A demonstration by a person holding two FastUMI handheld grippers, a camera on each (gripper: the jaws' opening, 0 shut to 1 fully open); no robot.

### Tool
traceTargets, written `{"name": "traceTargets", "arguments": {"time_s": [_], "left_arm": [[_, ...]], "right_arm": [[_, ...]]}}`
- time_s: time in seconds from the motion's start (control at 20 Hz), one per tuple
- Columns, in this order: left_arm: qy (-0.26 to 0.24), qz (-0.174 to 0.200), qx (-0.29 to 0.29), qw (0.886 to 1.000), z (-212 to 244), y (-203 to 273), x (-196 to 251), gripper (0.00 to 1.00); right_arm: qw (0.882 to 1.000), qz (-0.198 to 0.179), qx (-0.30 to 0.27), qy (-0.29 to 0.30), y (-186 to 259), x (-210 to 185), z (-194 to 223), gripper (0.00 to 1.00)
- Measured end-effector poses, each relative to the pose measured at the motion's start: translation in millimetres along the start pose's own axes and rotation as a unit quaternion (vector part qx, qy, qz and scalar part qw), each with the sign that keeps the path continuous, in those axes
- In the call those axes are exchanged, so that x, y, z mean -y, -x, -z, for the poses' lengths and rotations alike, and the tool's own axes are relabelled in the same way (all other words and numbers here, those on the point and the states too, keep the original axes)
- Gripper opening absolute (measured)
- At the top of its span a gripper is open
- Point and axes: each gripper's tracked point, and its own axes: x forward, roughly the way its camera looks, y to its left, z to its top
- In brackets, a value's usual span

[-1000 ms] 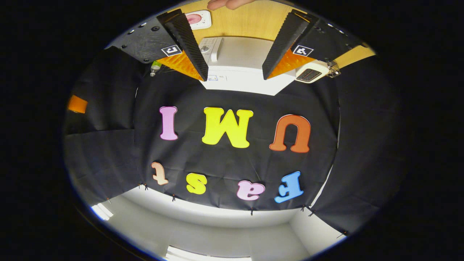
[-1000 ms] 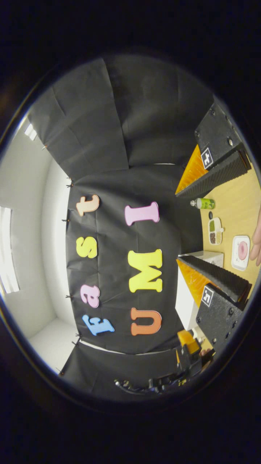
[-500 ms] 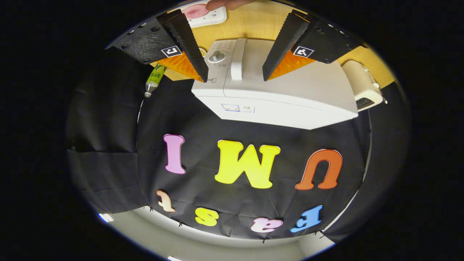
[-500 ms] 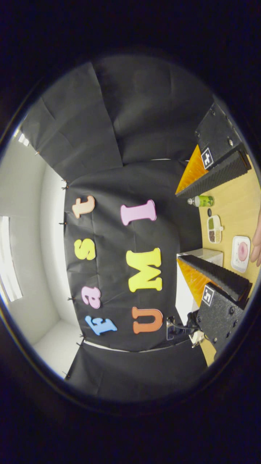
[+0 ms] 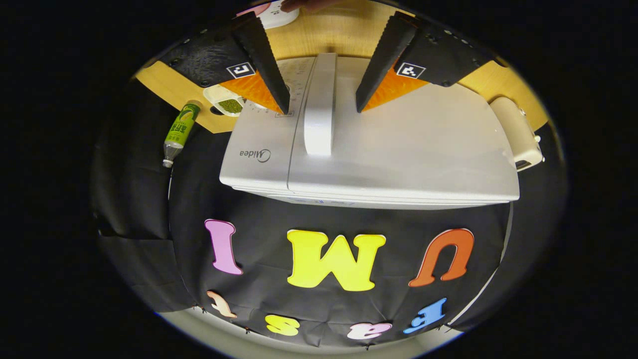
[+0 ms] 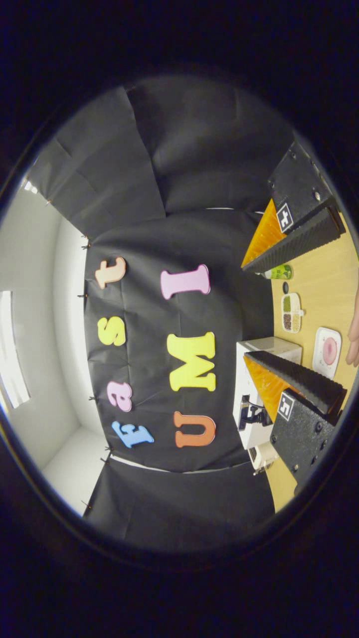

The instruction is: Open the microwave oven with the left hand, put the food in, and close the microwave oven.

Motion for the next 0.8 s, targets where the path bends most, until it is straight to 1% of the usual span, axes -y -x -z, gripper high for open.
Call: {"name": "traceTargets", "arguments": {"time_s": [0.05, 0.1, 0.15, 0.2, 0.25, 0.35, 0.4, 0.5, 0.55, 0.65, 0.7, 0.75, 0.8], "left_arm": [[-0.013, -0.013, -0.001, 1.0, 3.2, -0.8, -4.0, 0.86], [-0.014, -0.02, 0.004, 1.0, 4.4, -0.6, -3.8, 0.85], [-0.013, -0.022, 0.012, 1.0, 2.4, -1.2, -3.9, 0.83], [-0.008, -0.021, 0.013, 1.0, 3.4, -1.0, -4.0, 0.75], [-0.003, -0.019, 0.018, 1.0, 3.3, -0.2, -4.1, 0.82], [-0.003, -0.019, 0.027, 0.999, 2.9, -0.2, -7.0, 0.83], [-0.003, -0.026, 0.024, 0.999, 4.8, -0.5, -10.8, 0.82], [0.025, -0.005, 0.017, 1.0, 6.4, -1.6, -4.9, 0.59], [0.032, 0.008, 0.009, 0.999, 9.8, -3.0, 0.9, 0.43], [0.013, 0.006, 0.006, 1.0, 8.9, 1.3, -0.1, 0.24], [0.007, 0.006, 0.009, 1.0, 8.4, 0.1, -0.5, 0.25], [0.004, 0.007, 0.007, 1.0, 8.3, 4.1, -0.3, 0.13], [0.008, 0.01, 0.006, 1.0, 9.0, 3.0, 0.7, 0.13]], "right_arm": [[1.0, -0.004, -0.004, 0.0, -1.9, -1.1, 5.2, 0.92], [1.0, -0.007, -0.009, 0.0, -5.2, -2.2, 11.3, 1.0], [1.0, -0.008, -0.014, 0.001, -8.0, -1.7, 16.4, 1.0], [1.0, -0.008, -0.02, 0.002, -10.5, -1.8, 22.4, 0.92], [1.0, -0.008, -0.026, 0.003, -12.1, -1.2, 26.5, 1.0], [0.999, -0.007, -0.033, 0.002, -13.8, 0.2, 33.9, 1.0], [0.999, -0.006, -0.035, 0.002, -15.2, 1.7, 38.0, 1.0], [0.999, -0.002, -0.037, -0.001, -17.5, 5.7, 43.4, 1.0], [0.999, 0.001, -0.039, -0.002, -18.5, 7.9, 45.2, 1.0], [0.999, 0.005, -0.046, -0.007, -20.4, 11.1, 52.1, 1.0], [0.999, 0.007, -0.05, -0.01, -21.9, 12.7, 55.8, 1.0], [0.999, 0.009, -0.053, -0.012, -22.9, 13.8, 57.6, 1.0], [0.998, 0.01, -0.055, -0.015, -22.9, 14.5, 60.3, 0.92]]}}
